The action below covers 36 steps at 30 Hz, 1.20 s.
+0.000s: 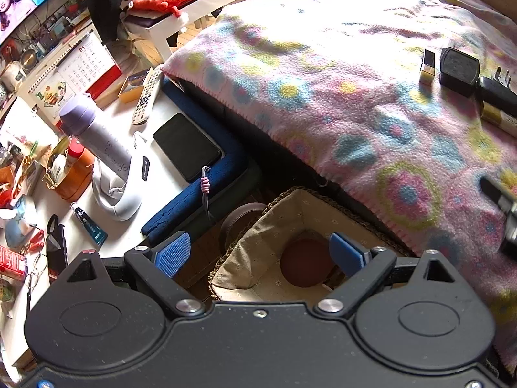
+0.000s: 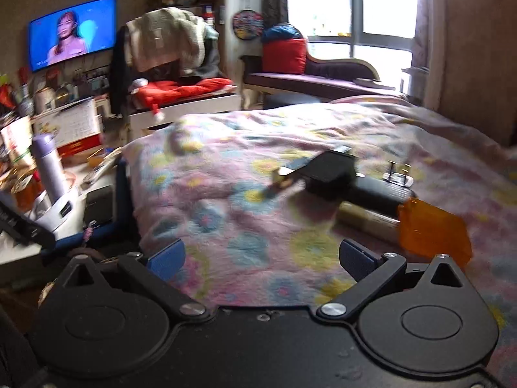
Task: Organize rigid objects
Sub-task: 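Move both tools back toward the objects on the blanket, then grasp the orange case with the right tool while the left tool grasps the gold cylinder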
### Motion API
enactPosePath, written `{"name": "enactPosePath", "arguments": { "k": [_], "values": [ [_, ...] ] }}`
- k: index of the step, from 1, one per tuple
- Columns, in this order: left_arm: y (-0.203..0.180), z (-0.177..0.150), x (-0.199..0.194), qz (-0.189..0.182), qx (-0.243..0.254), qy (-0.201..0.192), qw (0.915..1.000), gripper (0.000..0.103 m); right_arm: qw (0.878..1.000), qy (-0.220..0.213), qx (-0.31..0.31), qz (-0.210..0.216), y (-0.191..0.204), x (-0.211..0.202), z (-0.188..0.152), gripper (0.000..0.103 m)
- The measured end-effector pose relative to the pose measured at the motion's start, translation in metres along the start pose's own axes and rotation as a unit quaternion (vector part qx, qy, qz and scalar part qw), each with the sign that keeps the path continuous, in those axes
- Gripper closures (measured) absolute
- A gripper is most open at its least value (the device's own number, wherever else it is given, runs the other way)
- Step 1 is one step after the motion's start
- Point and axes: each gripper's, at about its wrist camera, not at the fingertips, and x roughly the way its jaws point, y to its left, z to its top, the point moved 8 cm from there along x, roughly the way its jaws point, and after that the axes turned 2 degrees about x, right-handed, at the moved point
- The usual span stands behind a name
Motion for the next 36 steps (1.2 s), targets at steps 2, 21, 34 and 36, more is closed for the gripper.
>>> {"name": "enactPosePath", "arguments": {
  "k": [2,21,34,36],
  "values": [
    [-0.001,0.0,0.0,0.002,0.0,0.001,1.0,0.012,1.0,-0.008,0.014,-0.023,-0.02,0.002,0.006,0.002],
    [-0.108,0.036,-0.016,-0.066,0.021,0.001,0.9976,0.012,0.948,-0.003,-0.311,0.064,-0.147,0.04,0.001,0.007],
    [-0.205,0.085,-0.003,-0.06,0.011,-0.007,0.9981,0.012,0.977,0.031,-0.19,0.087,-0.18,0.064,0.008,0.082],
    [-0.218,0.092,0.004,-0.07,-0.002,-0.003,0.9976,0.012,0.982,0.042,-0.169,0.08,-0.188,0.066,0.01,0.083]
  ]
}}
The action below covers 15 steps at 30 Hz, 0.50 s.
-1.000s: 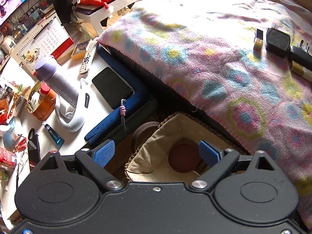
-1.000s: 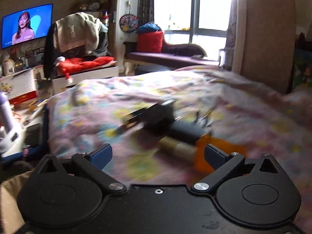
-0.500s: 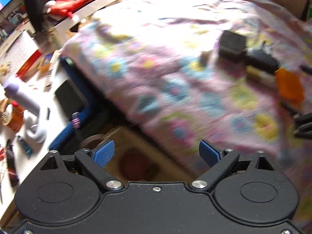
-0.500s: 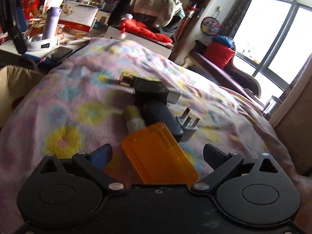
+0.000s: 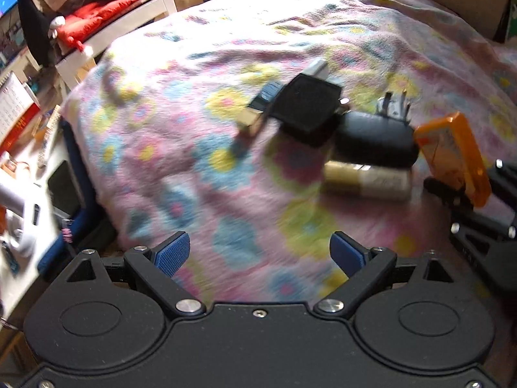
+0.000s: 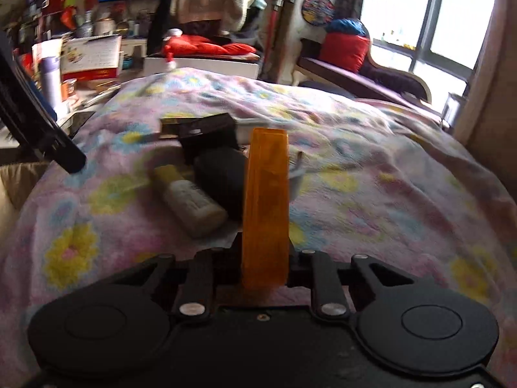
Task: Organize rigid objects
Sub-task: 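Grasp the orange case with the right tool while the left tool grasps the gold cylinder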
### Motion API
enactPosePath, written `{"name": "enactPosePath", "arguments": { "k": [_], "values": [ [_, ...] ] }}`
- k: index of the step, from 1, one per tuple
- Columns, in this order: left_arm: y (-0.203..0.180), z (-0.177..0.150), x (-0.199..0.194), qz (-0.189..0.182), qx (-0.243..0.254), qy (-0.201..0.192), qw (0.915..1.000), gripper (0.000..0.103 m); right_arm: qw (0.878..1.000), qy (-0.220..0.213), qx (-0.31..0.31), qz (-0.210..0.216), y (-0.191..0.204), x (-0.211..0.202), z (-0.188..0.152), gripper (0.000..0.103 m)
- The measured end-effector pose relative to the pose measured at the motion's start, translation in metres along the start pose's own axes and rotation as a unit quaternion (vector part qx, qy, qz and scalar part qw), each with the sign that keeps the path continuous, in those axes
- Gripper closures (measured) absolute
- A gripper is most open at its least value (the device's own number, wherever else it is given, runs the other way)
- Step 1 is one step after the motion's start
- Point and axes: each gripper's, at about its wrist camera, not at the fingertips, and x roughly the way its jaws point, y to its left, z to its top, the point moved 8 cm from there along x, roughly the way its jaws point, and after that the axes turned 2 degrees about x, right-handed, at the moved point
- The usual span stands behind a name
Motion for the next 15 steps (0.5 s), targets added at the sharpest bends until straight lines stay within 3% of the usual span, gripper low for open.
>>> {"name": "enactPosePath", "arguments": {
  "k": [3,7,8,9,13,15],
  "values": [
    [-0.021,0.011,0.01,-0.019,-0.013,0.0,0.9997,0.012,1.0,0.008,0.011,-0.019,-0.009,-0.004,0.0,0.083],
    [-0.05,0.021,0.018,-0.036,0.006,-0.007,0.9993,0.012,0.995,0.019,0.093,0.027,-0.023,-0.005,0.002,0.081],
    [-0.056,0.022,0.02,-0.037,0.013,-0.007,0.9992,0.012,0.992,0.022,0.118,0.033,-0.028,-0.004,0.003,0.077],
    [-0.06,0.023,0.022,-0.037,0.02,-0.006,0.9991,0.012,0.989,0.021,0.143,0.029,-0.036,-0.004,0.003,0.072],
    [-0.07,0.028,0.031,-0.037,0.027,-0.011,0.9989,0.012,0.984,0.015,0.175,-0.034,-0.059,-0.005,0.001,0.069],
    [-0.071,0.031,0.034,-0.04,0.019,-0.011,0.999,0.006,0.98,0.011,0.194,-0.038,-0.066,-0.006,0.0,0.065]
  ]
}}
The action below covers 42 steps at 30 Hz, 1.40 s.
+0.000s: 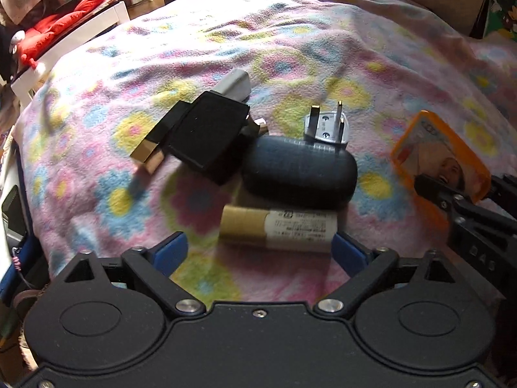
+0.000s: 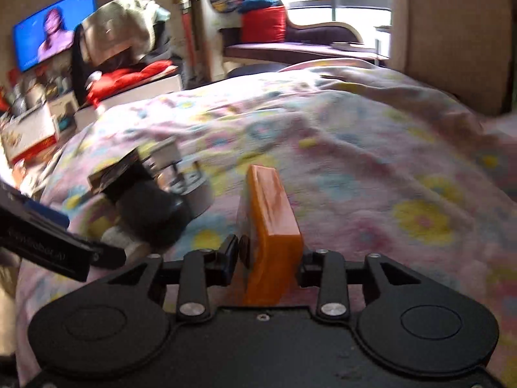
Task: Organize rigid objects
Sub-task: 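Grasp the orange case with the right tool while the left tool grasps the gold cylinder, then carry the orange case and gold cylinder to the basket and release both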
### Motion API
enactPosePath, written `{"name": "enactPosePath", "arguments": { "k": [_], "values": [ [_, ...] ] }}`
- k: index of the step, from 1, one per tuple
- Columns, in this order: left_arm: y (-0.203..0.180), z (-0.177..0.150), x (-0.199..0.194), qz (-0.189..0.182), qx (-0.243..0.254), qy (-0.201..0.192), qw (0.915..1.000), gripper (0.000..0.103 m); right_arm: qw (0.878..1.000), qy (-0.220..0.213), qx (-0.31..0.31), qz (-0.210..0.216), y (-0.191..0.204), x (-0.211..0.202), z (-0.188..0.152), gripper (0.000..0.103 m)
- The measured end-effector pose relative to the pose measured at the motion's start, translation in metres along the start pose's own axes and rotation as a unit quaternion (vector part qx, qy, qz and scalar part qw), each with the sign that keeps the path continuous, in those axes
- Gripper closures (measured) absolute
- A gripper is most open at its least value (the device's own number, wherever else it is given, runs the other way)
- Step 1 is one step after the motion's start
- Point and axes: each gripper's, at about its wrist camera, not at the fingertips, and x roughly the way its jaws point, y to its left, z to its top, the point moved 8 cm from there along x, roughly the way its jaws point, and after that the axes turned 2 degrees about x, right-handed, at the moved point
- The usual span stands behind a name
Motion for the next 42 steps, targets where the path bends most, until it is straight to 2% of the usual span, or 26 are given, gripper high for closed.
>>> {"name": "enactPosePath", "arguments": {
  "k": [8,10,12,14,17,22,23,24,25,30,33,36,39,42],
  "values": [
    [-0.013,0.004,0.017,0.008,0.004,0.01,0.9999,0.006,0.999,-0.037,0.016,-0.026,-0.013,-0.011,0.009,0.055],
    [-0.016,0.002,0.022,0.01,0.008,0.017,0.9998,0.008,0.998,-0.052,0.01,-0.038,-0.014,-0.014,0.013,0.043],
    [-0.016,0.002,0.023,0.001,0.004,0.014,0.9999,0.014,0.997,-0.062,-0.007,-0.046,-0.012,-0.016,0.014,0.028],
    [-0.015,0.002,0.022,-0.012,-0.006,0.016,0.9998,0.021,0.996,-0.07,-0.023,-0.057,-0.008,-0.015,0.015,0.021],
    [-0.013,0.003,0.021,-0.012,-0.011,0.02,0.9997,0.022,0.993,-0.076,-0.046,-0.075,-0.004,-0.011,0.011,0.017],
    [-0.007,0.001,0.02,-0.002,-0.017,0.018,0.9997,0.022,0.993,-0.048,-0.057,-0.095,-0.004,0.005,0.004,0.018],
    [-0.006,0.0,0.019,0.0,-0.017,0.018,0.9997,0.022,0.993,-0.038,-0.054,-0.1,-0.006,0.009,0.002,0.024],
    [-0.005,0.0,0.018,0.004,-0.015,0.018,0.9997,0.022,0.993,-0.031,-0.051,-0.1,-0.007,0.011,0.001,0.04],
    [-0.005,-0.001,0.016,0.007,-0.012,0.017,0.9997,0.022,0.994,-0.027,-0.049,-0.095,-0.007,0.012,0.0,0.043],
    [0.009,-0.006,-0.001,0.015,-0.005,0.01,0.9998,0.022,0.995,-0.039,-0.033,-0.089,-0.008,0.01,0.001,0.044],
    [0.026,-0.009,-0.017,0.026,-0.005,0.003,0.9997,0.022,0.996,-0.079,0.016,-0.049,-0.013,0.0,0.009,0.044],
    [0.05,-0.013,-0.035,0.035,-0.011,-0.003,0.9993,0.022,0.993,-0.11,0.045,-0.02,-0.016,-0.005,0.012,0.044],
    [0.081,-0.02,-0.055,0.054,-0.014,-0.011,0.9984,0.022,0.992,-0.104,0.073,-0.002,-0.024,0.001,0.009,0.044],
    [0.113,-0.029,-0.072,0.071,-0.021,-0.02,0.9971,0.022,0.984,-0.113,0.132,0.023,-0.042,-0.001,0.008,0.044]
  ]
}}
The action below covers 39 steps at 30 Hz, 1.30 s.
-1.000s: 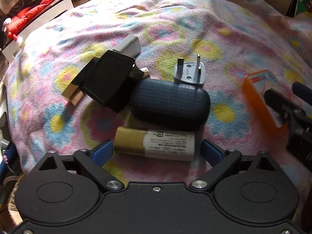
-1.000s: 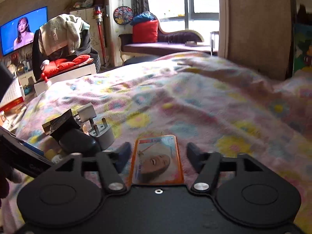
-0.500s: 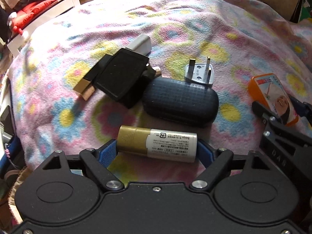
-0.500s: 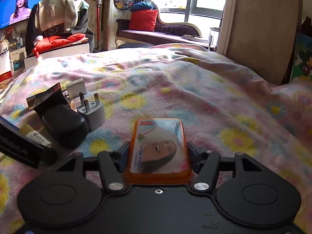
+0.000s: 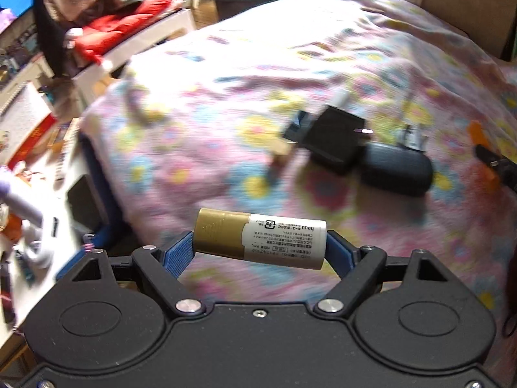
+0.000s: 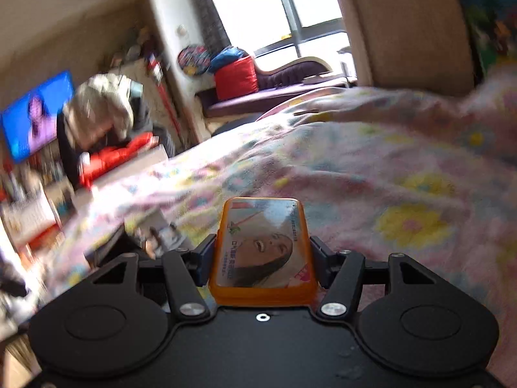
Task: Organize rigid objects
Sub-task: 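Carry the orange case and gold cylinder to the basket and release both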
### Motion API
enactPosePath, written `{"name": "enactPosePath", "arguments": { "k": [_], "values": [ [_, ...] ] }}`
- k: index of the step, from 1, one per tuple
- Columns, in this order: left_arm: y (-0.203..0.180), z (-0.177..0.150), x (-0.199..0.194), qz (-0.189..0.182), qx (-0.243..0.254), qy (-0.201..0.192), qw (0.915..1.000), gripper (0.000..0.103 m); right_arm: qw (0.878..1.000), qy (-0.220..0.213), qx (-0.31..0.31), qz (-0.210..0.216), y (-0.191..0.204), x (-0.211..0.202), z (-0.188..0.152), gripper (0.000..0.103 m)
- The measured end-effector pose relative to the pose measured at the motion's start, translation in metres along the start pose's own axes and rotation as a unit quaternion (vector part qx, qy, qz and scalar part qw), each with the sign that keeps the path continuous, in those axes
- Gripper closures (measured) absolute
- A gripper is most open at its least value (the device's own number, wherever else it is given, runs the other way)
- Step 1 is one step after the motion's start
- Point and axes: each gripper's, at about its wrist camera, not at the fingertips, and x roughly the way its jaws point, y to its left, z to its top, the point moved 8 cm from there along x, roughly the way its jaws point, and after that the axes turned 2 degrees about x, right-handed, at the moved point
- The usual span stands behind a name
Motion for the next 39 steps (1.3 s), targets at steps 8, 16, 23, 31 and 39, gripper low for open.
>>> {"name": "enactPosePath", "arguments": {
  "k": [8,16,23,31,39],
  "values": [
    [0.085,-0.026,-0.024,0.036,-0.029,-0.005,0.9989,0.022,0.999,-0.005,0.024,-0.041,-0.009,-0.002,0.001,0.044],
    [0.129,-0.051,-0.041,0.035,-0.035,-0.001,0.9988,0.022,0.99,0.028,-0.022,-0.135,0.003,-0.003,-0.004,0.044],
    [0.151,-0.073,-0.038,0.006,-0.044,0.008,0.999,0.022,0.996,0.042,-0.066,-0.047,0.116,-0.043,-0.028,0.044],
    [0.181,-0.096,-0.027,0.014,-0.058,0.024,0.9979,0.022,0.98,0.113,-0.092,0.136,0.278,-0.073,-0.084,0.044],
    [0.211,-0.111,-0.011,0.017,-0.103,0.061,0.9927,0.022,0.953,0.203,-0.158,0.158,0.354,-0.058,-0.148,0.044]
  ]
}}
